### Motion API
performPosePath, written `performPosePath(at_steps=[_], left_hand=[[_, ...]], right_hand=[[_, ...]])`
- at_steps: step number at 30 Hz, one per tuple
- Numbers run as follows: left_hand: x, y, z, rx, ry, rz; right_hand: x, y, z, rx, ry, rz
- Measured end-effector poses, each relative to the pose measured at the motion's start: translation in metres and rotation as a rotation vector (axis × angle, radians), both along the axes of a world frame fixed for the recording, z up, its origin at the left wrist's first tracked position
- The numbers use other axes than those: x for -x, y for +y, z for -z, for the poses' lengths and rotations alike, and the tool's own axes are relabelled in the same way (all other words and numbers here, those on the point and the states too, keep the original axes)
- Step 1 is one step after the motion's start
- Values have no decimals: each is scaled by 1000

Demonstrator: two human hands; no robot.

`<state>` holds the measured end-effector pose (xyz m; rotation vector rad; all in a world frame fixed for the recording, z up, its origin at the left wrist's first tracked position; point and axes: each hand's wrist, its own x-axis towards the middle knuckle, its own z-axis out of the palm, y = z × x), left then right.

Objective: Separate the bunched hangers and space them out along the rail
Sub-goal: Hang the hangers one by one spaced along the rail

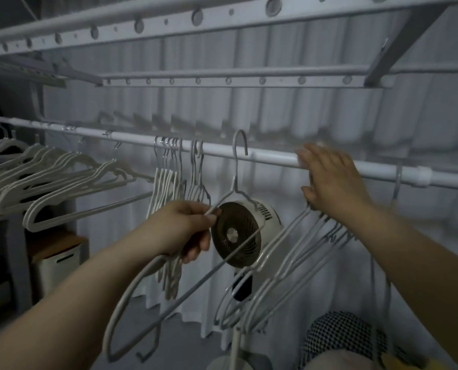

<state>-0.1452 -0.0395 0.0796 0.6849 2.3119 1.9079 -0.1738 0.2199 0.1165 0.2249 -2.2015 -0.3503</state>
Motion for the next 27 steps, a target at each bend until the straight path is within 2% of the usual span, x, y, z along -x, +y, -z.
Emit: performPosePath(at_steps=[5,15,20,27], left_hand=[[7,43,-19,-55,84,30],[8,100,-9,8,53,122],[7,104,-1,125,25,210],[1,96,5,80,-4,190]], right_hand=[[-17,5,-4,152,17,46],[-29,15,-6,129,-72,65],[-33,14,-7,113,-82,56],[-34,5,-6,162,-101,58]])
